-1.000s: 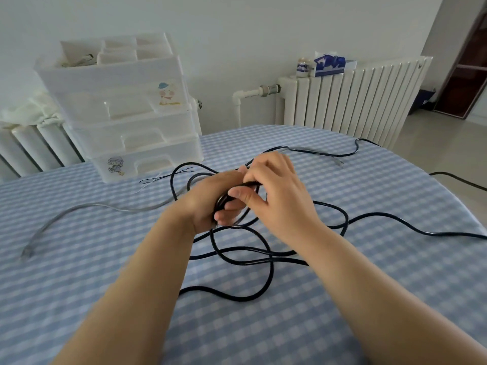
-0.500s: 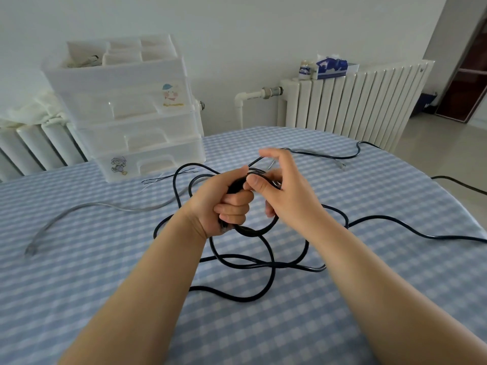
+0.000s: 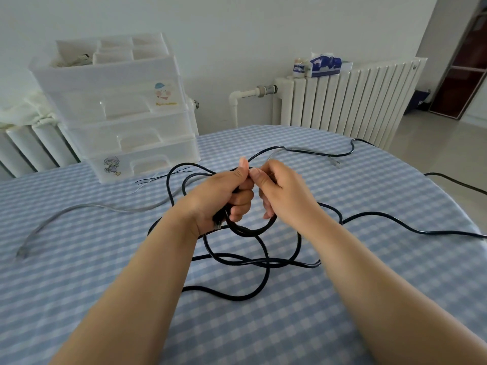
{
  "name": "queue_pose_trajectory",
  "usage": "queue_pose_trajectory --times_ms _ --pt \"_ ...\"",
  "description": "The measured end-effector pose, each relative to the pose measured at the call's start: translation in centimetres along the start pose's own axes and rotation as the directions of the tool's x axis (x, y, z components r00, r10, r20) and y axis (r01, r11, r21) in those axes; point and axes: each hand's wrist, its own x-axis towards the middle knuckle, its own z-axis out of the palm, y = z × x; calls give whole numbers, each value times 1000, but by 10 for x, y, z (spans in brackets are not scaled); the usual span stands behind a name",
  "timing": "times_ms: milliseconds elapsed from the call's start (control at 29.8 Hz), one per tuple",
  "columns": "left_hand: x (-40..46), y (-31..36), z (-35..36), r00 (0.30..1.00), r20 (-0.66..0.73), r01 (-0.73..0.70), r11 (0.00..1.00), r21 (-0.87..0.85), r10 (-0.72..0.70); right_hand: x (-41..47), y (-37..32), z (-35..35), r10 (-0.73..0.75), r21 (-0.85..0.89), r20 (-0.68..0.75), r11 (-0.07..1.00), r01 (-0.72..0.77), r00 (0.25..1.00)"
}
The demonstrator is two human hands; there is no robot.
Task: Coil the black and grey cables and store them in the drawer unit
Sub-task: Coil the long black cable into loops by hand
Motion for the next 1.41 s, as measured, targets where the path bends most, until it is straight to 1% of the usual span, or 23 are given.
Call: queue_pose_trajectory --times_ms 101,202,269,370,470,538,605,672,739,806,873,907,974,1008,1041,1109,1142,1176,1209,1277,1310,1377,1411 --pt "2 0 4 1000 -11 -3 994 -111 2 1 -3 -4 6 165 3 986 -6 1000" --pt "5 -3 11 1000 12 -20 960 -280 24 2 -4 -7 81 381 -31 922 -63 996" --pt "6 -5 15 999 40 -9 915 -403 27 2 -4 -8 111 474 -49 877 -74 993" --pt "5 -5 18 1000 18 -4 879 -477 14 0 -5 -6 159 571 -34 814 -111 987" --pt "4 1 13 992 -113 -107 805 -584 50 3 -5 -4 214 602 -13 782 -163 977" --pt "5 6 6 978 -189 -193 740 -645 91 3 -6 0 240 535 2 820 -204 971" --pt "6 8 -2 961 -253 -259 698 -667 115 1 -10 6 253 472 61 845 -251 966" --pt "6 7 -7 943 -304 -311 677 -667 135 -4 -15 16 288 501 157 801 -328 945" --pt "7 8 -10 921 -361 -360 676 -643 148 -10 -20 25 292 578 224 728 -368 930" --pt "7 10 -15 895 -419 -407 661 -630 152 -16 -24 35 245 672 232 659 -337 941" --pt "5 13 -22 876 -463 -439 622 -648 135 -22 -26 45 194 700 166 668 -254 967" --pt "4 15 -26 868 -483 -446 607 -657 115 -24 -26 49 187 676 106 707 -208 977" --pt "2 18 -31 848 -523 -463 598 -654 85 -25 -23 49 185 561 -42 818 -130 982" --pt "0 19 -33 834 -545 -480 600 -640 86 -23 -21 47 192 515 -91 849 -119 977" --pt "0 20 -33 820 -565 -498 607 -619 97 -20 -19 44 225 499 -117 856 -139 967" --pt "-3 25 -31 780 -613 -539 636 -553 128 -14 -16 36 294 430 -102 875 -225 950" --pt "-5 29 -30 753 -644 -558 652 -513 138 -13 -15 34 289 299 -81 920 -253 954" --pt "-8 33 -29 722 -677 -579 662 -476 145 -13 -13 33 263 114 -44 960 -257 964" --pt "-11 37 -28 690 -707 -604 662 -443 156 -15 -12 33 231 -65 13 971 -229 973" --pt "-18 43 -28 633 -751 -651 654 -386 187 -22 -14 39 231 -315 146 933 -176 962" --pt "-19 45 -27 615 -762 -664 655 -361 204 -26 -13 43 247 -430 184 891 -148 951" --pt "-21 45 -24 585 -772 -678 673 -297 249 -33 -15 49 211 -672 169 739 -44 963" --pt "-20 44 -22 575 -772 -678 686 -263 272 -36 -15 50 165 -746 146 666 -1 975"
